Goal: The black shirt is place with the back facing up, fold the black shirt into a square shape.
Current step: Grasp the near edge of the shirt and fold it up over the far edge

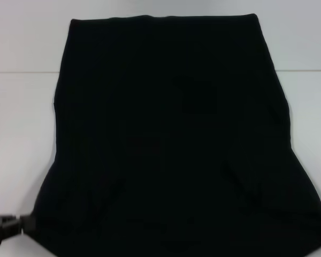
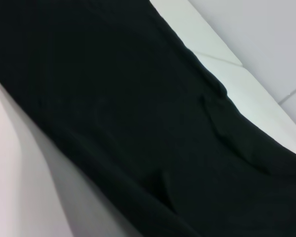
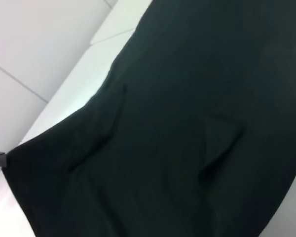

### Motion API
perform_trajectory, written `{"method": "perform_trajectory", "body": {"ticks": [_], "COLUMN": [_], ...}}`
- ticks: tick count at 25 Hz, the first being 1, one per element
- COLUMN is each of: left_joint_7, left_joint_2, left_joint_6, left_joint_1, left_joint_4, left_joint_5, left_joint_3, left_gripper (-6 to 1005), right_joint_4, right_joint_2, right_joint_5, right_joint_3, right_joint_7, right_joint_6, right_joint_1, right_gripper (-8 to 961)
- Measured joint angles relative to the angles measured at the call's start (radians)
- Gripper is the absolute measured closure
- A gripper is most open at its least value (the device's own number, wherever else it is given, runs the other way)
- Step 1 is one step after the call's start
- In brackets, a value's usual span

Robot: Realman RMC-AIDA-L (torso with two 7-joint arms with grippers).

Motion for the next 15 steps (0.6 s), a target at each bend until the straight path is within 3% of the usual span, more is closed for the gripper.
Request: {"method": "perform_trajectory", "body": {"ticks": [8,11,15], "left_joint_7": [0.02,0.008,-0.019], "left_joint_2": [-0.013,-0.006,0.017], "left_joint_6": [0.079,0.081,0.056], "left_joint_1": [0.039,0.015,-0.066], "left_joint_4": [-0.006,-0.024,-0.069], "left_joint_5": [0.007,-0.003,-0.009], "left_joint_3": [-0.03,-0.042,-0.05], "left_gripper": [915,914,913], "right_joint_4": [0.001,0.0,0.008], "right_joint_2": [-0.003,-0.006,-0.005], "right_joint_5": [-0.003,-0.003,0.002], "right_joint_3": [0.009,0.025,0.073], "right_joint_7": [-0.056,-0.052,-0.048], "right_joint_6": [-0.059,-0.06,-0.038], "right_joint_1": [-0.06,-0.035,0.029], "right_gripper": [907,908,908]}}
